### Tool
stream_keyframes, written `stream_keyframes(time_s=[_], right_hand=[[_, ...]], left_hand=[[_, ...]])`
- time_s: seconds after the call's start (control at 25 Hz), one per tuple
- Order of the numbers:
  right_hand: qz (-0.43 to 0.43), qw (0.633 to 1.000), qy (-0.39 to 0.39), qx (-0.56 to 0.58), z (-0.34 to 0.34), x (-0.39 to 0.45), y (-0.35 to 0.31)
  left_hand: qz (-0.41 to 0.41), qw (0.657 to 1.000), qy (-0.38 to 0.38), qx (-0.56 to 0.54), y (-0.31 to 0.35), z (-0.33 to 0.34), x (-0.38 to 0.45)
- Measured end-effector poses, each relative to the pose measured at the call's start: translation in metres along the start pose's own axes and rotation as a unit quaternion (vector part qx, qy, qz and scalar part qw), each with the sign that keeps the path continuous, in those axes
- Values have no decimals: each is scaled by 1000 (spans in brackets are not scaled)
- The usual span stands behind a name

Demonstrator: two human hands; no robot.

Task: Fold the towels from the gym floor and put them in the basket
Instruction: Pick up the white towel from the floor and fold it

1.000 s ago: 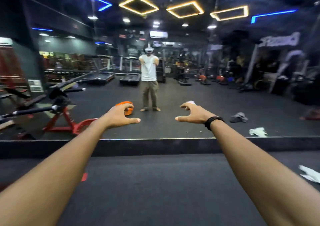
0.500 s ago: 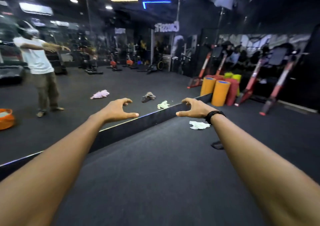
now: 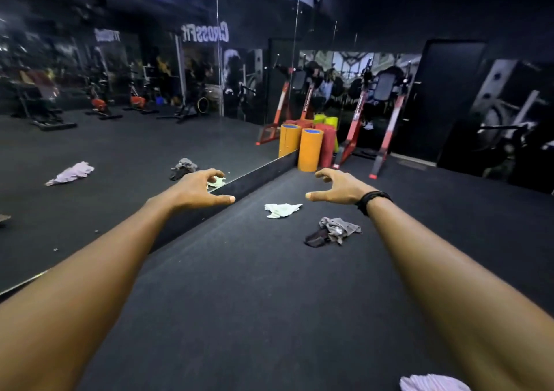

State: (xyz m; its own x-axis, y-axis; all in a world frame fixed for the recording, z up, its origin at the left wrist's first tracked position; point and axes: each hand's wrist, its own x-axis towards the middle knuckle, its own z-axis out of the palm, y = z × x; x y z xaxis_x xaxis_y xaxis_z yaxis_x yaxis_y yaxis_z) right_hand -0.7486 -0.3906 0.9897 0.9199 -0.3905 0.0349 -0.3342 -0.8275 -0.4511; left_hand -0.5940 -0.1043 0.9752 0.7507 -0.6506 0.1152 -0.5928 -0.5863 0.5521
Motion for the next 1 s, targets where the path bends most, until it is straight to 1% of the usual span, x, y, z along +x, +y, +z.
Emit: stream_keyframes(time_s=[0.24, 0.36, 0.52, 0.76, 1.0], right_hand=[[14, 1000, 22, -11, -8, 116, 18], [25, 999, 22, -10, -17, 178, 18], [48, 999, 26, -5, -27, 250, 24], [83, 996, 22, -1, -25, 324, 62], [97, 995, 17, 10, -22, 418, 127]], left_hand=[[28, 1000, 10, -3, -29, -8, 140], [41, 999, -5, -10, -42, -18, 211], [40, 999, -14, -1, -55, -23, 304], [43, 997, -53, -22, -66, 15, 404], [55, 995, -78, -7, -62, 67, 507]])
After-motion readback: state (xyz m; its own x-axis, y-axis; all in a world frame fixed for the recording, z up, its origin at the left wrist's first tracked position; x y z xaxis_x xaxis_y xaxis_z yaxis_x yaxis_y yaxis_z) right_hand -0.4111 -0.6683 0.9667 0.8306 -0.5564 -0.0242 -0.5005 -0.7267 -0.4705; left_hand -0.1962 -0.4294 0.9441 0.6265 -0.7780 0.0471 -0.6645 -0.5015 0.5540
